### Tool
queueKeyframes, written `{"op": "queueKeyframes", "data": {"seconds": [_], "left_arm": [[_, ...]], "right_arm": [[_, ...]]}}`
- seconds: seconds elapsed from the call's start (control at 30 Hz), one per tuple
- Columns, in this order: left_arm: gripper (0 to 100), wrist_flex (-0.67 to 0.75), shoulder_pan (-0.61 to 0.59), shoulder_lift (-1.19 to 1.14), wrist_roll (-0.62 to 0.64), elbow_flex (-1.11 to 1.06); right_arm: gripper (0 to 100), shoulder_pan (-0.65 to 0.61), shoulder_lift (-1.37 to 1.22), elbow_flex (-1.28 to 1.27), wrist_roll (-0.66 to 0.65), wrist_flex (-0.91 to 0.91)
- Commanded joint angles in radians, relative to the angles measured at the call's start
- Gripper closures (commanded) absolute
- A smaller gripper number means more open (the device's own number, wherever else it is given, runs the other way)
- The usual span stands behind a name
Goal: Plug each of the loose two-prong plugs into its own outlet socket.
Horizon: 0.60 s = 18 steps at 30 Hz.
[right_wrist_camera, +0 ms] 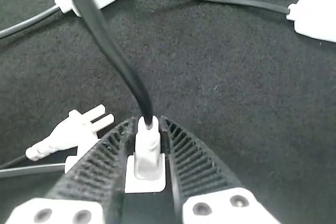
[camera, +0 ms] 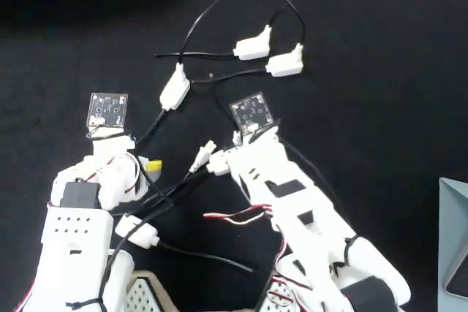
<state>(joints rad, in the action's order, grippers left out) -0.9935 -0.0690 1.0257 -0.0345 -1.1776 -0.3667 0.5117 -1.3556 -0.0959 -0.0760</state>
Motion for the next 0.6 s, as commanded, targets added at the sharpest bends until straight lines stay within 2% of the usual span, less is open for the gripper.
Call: {"op": "queueKeyframes", "data": {"seconds": [0.0,0.1,0.37,0.57], "left_arm": [[73,0.008,-0.007,0.015,0.006,0.004],[73,0.008,-0.007,0.015,0.006,0.004],[73,0.008,-0.007,0.015,0.006,0.004],[73,0.008,-0.007,0.015,0.006,0.004]], "right_arm": [[98.7,0.009,-0.01,-0.001,-0.008,-0.052],[98.7,0.009,-0.008,0.012,0.008,-0.101],[98.5,0.006,-0.01,0.154,0.204,-0.387],[98.5,-0.003,-0.016,0.151,0.209,-0.4]]}}
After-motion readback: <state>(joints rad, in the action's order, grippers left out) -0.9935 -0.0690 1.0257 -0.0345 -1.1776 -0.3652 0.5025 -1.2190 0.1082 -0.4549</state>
